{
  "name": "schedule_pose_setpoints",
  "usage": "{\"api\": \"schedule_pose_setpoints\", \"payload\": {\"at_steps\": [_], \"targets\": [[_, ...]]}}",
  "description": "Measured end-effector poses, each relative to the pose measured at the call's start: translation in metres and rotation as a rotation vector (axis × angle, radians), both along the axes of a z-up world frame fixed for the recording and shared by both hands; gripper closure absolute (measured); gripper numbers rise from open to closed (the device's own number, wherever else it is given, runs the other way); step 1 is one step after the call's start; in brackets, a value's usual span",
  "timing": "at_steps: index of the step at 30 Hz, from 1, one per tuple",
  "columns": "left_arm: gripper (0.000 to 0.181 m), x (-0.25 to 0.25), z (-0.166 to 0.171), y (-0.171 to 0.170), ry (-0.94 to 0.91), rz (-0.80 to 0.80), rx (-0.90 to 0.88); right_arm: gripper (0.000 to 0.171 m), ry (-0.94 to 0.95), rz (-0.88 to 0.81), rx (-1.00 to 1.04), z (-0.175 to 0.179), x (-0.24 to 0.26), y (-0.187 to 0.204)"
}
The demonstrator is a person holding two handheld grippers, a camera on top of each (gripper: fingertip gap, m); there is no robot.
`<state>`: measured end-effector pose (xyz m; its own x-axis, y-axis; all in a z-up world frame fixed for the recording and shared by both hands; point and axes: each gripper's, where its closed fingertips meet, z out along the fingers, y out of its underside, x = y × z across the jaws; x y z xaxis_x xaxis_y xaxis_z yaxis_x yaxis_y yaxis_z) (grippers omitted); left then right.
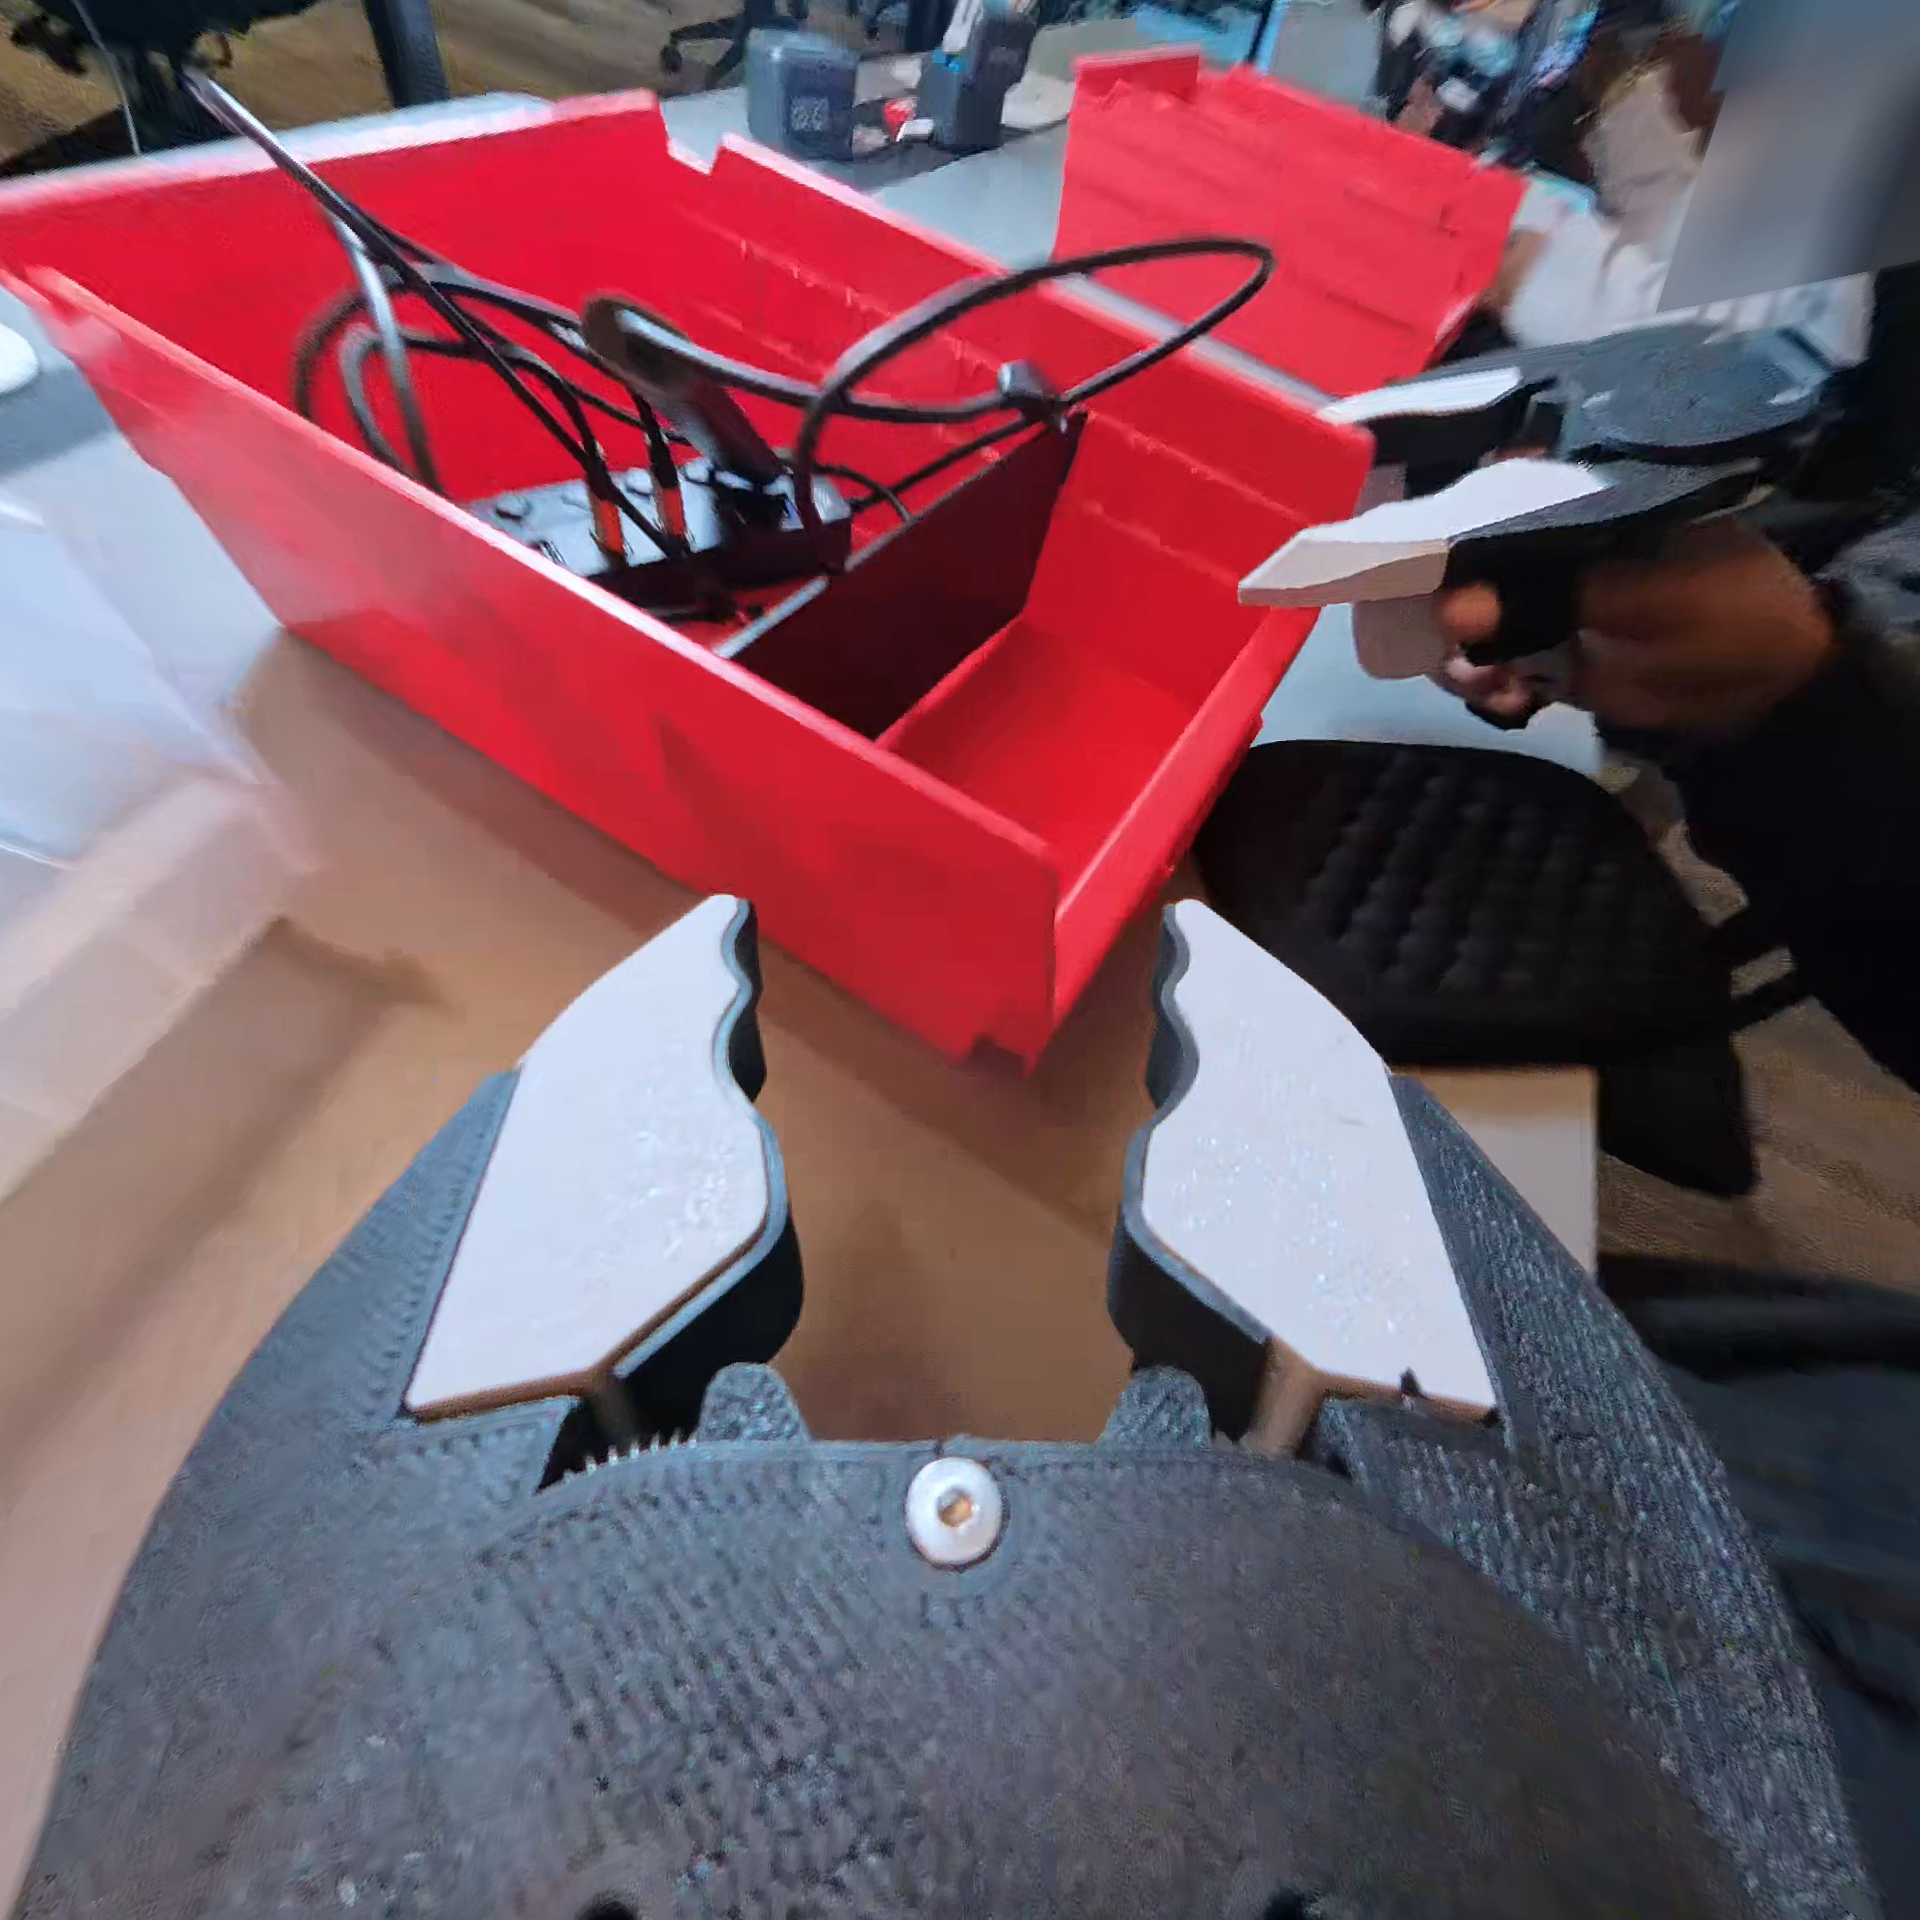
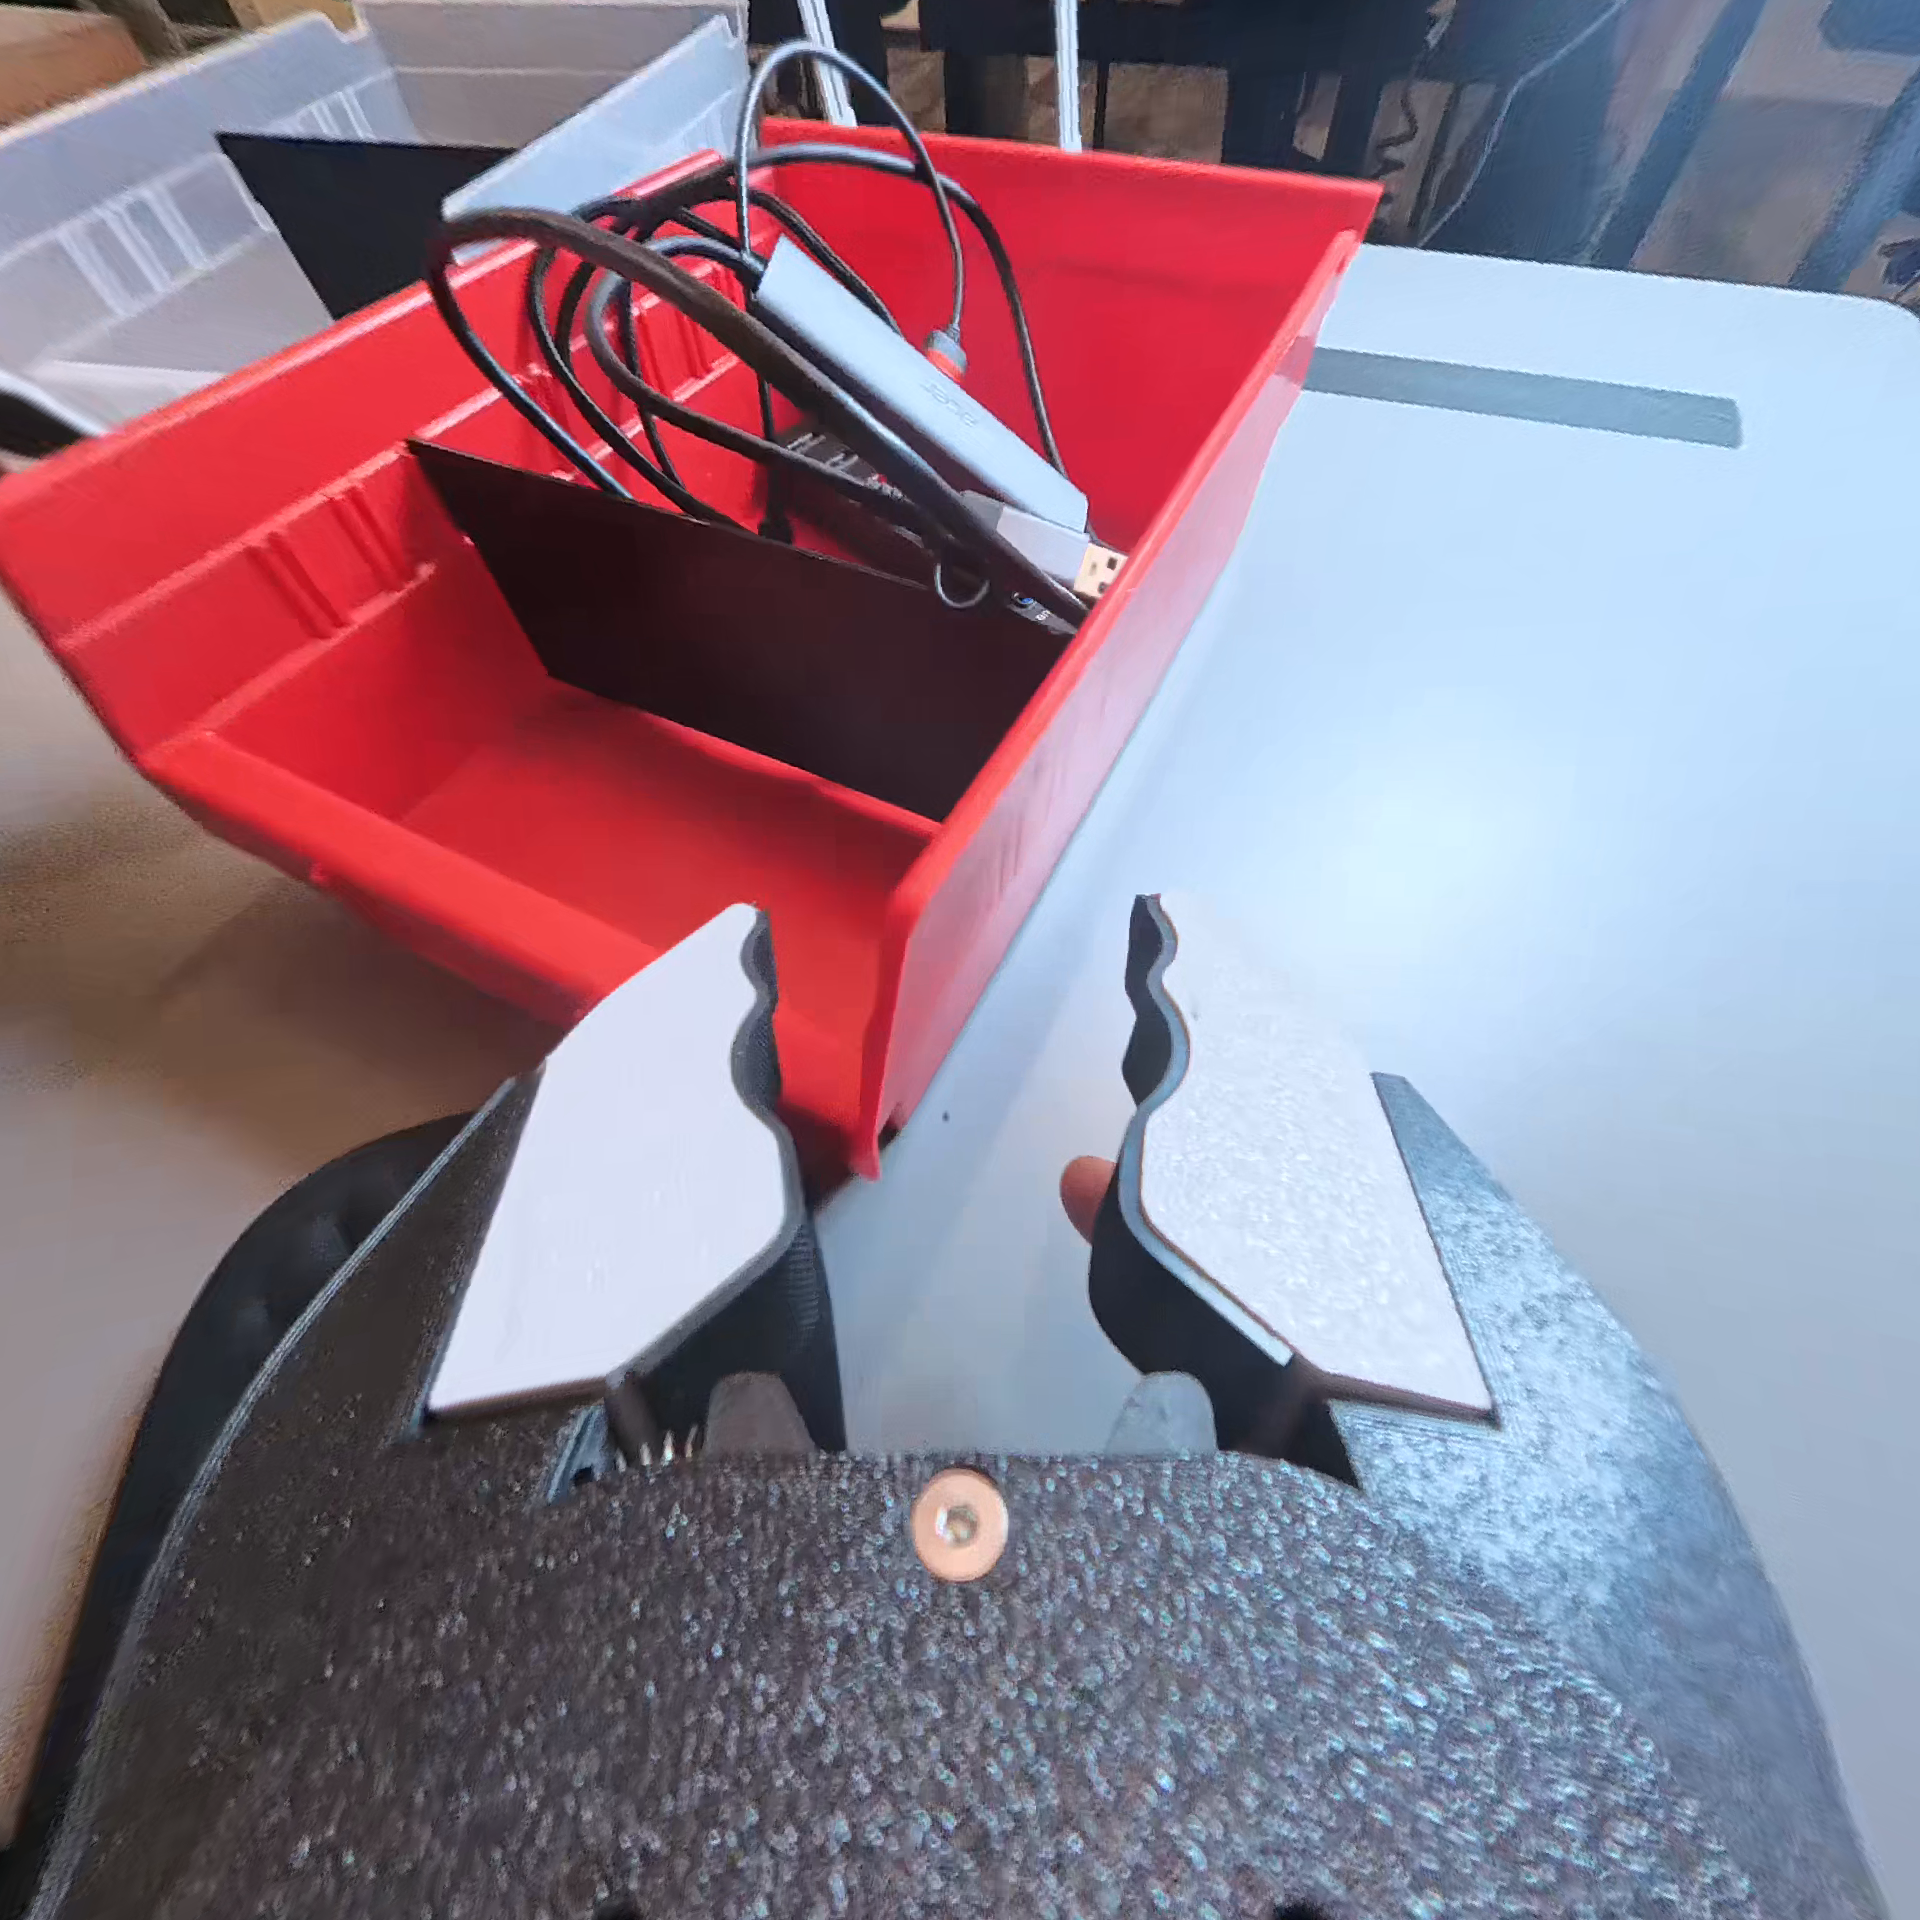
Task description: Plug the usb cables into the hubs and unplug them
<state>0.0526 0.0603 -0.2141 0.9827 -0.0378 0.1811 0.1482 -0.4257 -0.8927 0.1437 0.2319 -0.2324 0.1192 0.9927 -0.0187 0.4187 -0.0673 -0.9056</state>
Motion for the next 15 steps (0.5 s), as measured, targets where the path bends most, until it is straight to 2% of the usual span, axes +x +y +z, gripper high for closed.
{"api": "schedule_pose_setpoints", "payload": {"at_steps": [1, 3, 5, 7, 11, 15], "targets": [[0.11, 0.004, -0.011, 0.01, 0.013, 0.034, -0.031, 0.115, -0.004, -0.003, 0.014, -0.002, -0.005, 0.0], [0.125, 0.001, -0.022, 0.029, 0.041, 0.131, -0.045, 0.148, 0.007, -0.037, 0.067, -0.003, -0.01, 0.001], [0.134, -0.013, -0.027, 0.037, 0.198, 0.226, -0.065, 0.154, 0.022, -0.087, 0.2, 0.002, -0.007, 0.003], [0.157, -0.02, -0.018, 0.034, 0.33, 0.258, -0.038, 0.158, 0.05, -0.128, 0.31, 0.013, -0.001, 0.0], [0.164, -0.018, 0.021, 0.02, 0.363, 0.275, 0.065, 0.162, 0.154, -0.142, 0.385, 0.047, 0.008, -0.017], [0.165, -0.025, 0.08, -0.019, 0.41, 0.337, 0.197, 0.161, 0.278, -0.092, 0.493, 0.094, 0.001, -0.055]]}}
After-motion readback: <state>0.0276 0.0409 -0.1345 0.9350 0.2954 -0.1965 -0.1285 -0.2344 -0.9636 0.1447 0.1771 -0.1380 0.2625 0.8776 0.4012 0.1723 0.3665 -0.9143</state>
